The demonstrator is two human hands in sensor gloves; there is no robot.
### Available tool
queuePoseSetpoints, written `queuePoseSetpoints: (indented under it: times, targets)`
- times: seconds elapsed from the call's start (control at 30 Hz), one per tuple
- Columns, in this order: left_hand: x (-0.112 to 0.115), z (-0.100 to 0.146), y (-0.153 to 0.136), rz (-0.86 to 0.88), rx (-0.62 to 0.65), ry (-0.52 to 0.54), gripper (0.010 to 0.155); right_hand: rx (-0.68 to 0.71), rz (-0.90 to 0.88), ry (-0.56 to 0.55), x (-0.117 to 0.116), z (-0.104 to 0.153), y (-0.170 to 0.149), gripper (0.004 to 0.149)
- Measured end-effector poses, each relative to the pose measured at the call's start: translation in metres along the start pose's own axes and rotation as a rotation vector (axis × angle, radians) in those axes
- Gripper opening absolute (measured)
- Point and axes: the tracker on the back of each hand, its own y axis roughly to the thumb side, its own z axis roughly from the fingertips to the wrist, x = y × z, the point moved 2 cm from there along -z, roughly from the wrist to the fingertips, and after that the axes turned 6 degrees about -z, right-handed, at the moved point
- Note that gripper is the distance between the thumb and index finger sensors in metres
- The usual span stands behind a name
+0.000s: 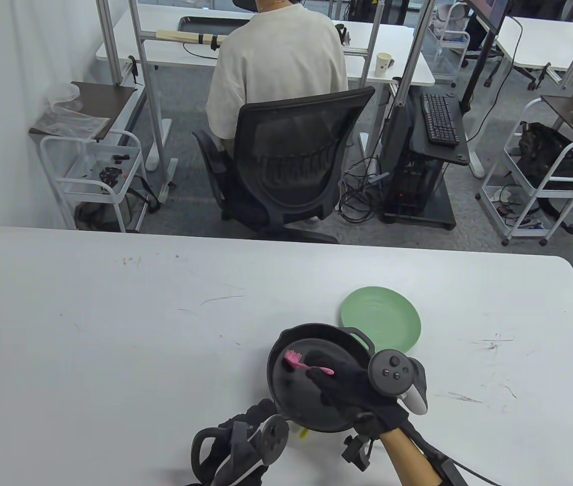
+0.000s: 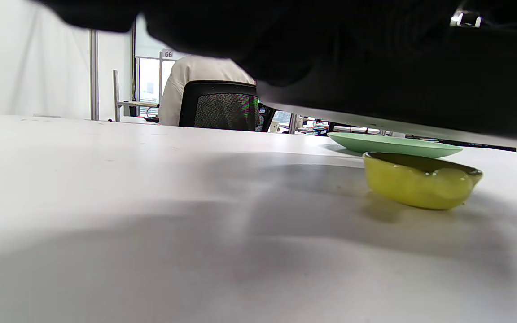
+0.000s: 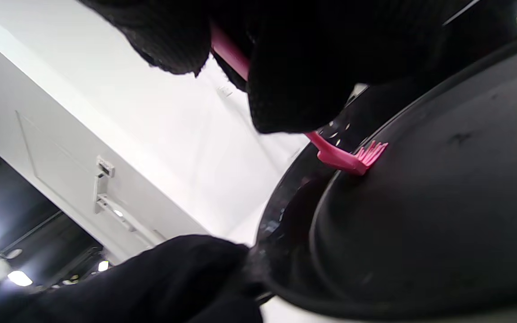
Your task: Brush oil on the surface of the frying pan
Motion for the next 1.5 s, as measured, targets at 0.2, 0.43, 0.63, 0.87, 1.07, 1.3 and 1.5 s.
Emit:
queuePoseSetpoints:
  times: [0.2, 0.43, 0.63, 0.87, 1.07, 1.3, 1.5]
  targets:
    - [0.000, 0.000, -0.001, 0.003, -0.007, -0.004, 0.063, 0.065, -0.092, -0.067, 0.009, 0.004, 0.004, 0.053]
    - [-0.001, 0.000, -0.001, 0.002, -0.007, 0.008, 0.063, 0.000, 0.118, -0.119, 0.009, 0.004, 0.003, 0.053]
    - [-0.001, 0.000, 0.001, 0.005, 0.004, 0.004, 0.063, -0.075, 0.262, -0.189, 0.018, 0.007, -0.001, 0.053]
    - [-0.001, 0.000, -0.001, 0.006, -0.008, 0.003, 0.063, -0.097, 0.381, -0.297, 0.035, 0.011, -0.005, 0.052]
    - [-0.004, 0.001, -0.001, 0.011, -0.014, 0.029, 0.063, -0.066, 0.416, -0.348, 0.037, 0.014, 0.000, 0.052]
    - [-0.004, 0.002, -0.001, 0.004, -0.015, 0.034, 0.063, -0.068, 0.206, -0.230, 0.018, 0.007, -0.003, 0.052]
    - [-0.005, 0.002, -0.001, -0.009, -0.014, 0.040, 0.063, -0.034, 0.097, -0.143, 0.008, 0.004, 0.000, 0.052]
